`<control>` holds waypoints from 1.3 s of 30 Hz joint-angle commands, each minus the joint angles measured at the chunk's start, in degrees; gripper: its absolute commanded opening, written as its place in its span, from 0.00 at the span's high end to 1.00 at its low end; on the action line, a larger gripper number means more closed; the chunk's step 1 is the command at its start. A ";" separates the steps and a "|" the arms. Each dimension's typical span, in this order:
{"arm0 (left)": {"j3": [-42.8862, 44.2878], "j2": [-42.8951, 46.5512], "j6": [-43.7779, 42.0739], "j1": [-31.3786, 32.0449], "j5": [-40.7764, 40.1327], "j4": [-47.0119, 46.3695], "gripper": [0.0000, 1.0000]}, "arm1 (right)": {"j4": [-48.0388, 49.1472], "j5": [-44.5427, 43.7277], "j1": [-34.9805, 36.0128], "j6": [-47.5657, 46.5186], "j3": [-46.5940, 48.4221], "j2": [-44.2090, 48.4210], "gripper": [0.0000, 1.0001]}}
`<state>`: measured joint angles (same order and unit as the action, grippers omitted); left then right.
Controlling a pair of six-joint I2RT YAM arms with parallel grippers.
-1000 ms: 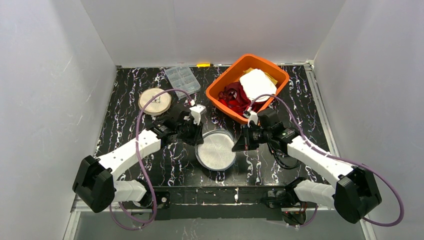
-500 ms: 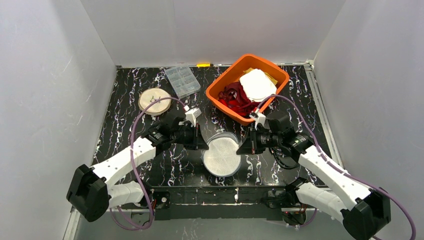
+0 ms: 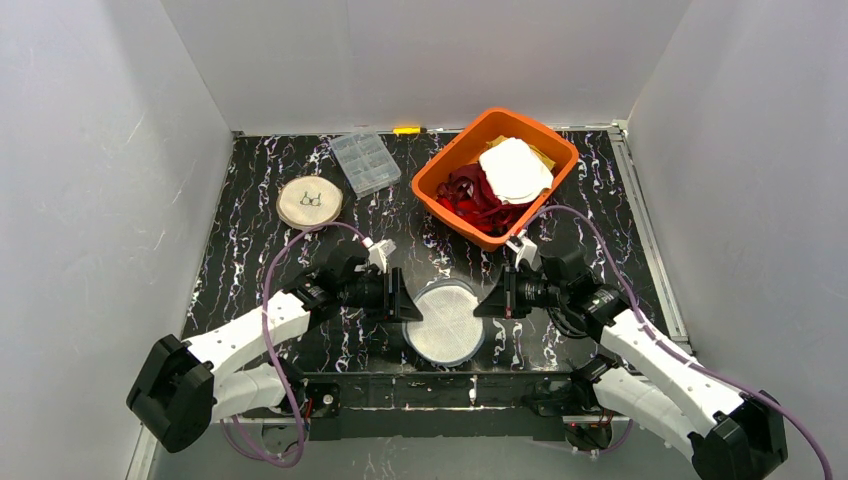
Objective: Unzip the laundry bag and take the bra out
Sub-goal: Close the laundry bag at the center of the board.
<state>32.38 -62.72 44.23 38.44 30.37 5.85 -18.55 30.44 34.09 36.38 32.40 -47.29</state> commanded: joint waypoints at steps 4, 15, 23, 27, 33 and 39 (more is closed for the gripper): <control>-0.08 0.28 -2.04 0.23 -3.25 0.96 0.45 | 14.81 -3.58 -0.11 8.38 -7.14 1.33 0.99; 0.09 -3.51 -3.45 0.16 -10.85 4.02 0.44 | 25.63 -13.05 -0.05 16.22 -17.12 -1.51 0.99; 0.94 -10.42 -3.38 0.40 -12.28 1.60 0.49 | 27.41 -15.60 0.12 17.74 -18.98 -4.21 0.99; 1.14 -10.37 -2.72 0.85 -12.51 0.79 0.51 | 25.57 -16.03 0.13 16.53 -18.81 -4.07 0.99; 3.44 -3.56 -4.70 0.83 -15.88 6.71 0.49 | 20.30 -17.42 0.10 12.81 -17.64 -3.59 0.95; 7.12 1.15 -6.04 0.81 -16.17 12.41 0.47 | 18.68 -16.53 0.15 11.21 -16.54 -2.12 0.67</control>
<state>36.38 -64.62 40.01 39.13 15.44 12.69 1.93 14.68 34.15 50.06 13.61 -50.96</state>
